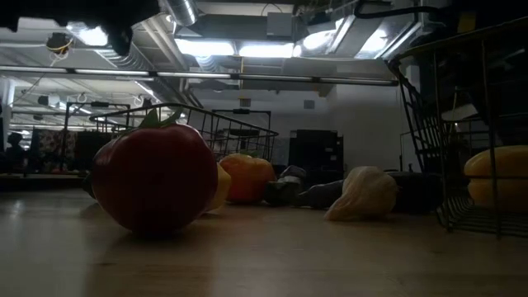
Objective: Sort produce into baskets
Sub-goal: Put the yellow bell pepper into the wire basket
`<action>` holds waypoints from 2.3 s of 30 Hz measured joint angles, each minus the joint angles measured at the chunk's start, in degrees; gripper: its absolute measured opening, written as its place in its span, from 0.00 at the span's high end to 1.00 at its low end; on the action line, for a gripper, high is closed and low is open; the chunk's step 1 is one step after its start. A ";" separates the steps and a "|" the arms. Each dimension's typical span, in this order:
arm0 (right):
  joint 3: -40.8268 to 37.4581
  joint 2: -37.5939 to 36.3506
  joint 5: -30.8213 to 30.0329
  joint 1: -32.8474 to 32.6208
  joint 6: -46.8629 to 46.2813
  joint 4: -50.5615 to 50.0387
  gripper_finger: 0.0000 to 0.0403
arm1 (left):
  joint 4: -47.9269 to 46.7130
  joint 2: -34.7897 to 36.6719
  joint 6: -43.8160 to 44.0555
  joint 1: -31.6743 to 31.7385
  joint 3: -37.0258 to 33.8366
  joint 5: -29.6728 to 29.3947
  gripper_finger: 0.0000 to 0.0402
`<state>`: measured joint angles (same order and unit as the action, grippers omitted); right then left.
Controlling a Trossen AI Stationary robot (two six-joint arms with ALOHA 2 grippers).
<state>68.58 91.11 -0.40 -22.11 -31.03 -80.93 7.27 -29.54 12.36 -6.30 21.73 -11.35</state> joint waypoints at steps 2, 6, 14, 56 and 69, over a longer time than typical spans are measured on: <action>0.00 0.00 0.00 0.00 0.00 0.02 0.08 | -0.45 -2.83 1.80 -0.26 2.38 0.04 0.84; 0.00 0.00 0.00 0.00 0.00 0.02 0.08 | -0.66 -8.23 3.35 -1.49 6.93 0.53 0.70; 0.00 0.00 0.00 0.00 0.00 0.04 0.08 | -0.70 -20.80 3.67 -4.91 16.16 2.32 0.51; 0.00 -0.04 -0.02 0.01 -0.15 0.56 0.08 | -28.83 -66.86 -0.77 -11.33 38.45 7.10 0.41; 0.00 -0.04 -0.02 0.02 -0.15 1.66 0.08 | -31.71 -66.86 -2.45 -11.30 38.50 4.72 0.41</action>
<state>68.58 91.07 -0.43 -22.09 -31.18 -79.26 -24.45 -96.40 9.92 -17.61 60.23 -6.63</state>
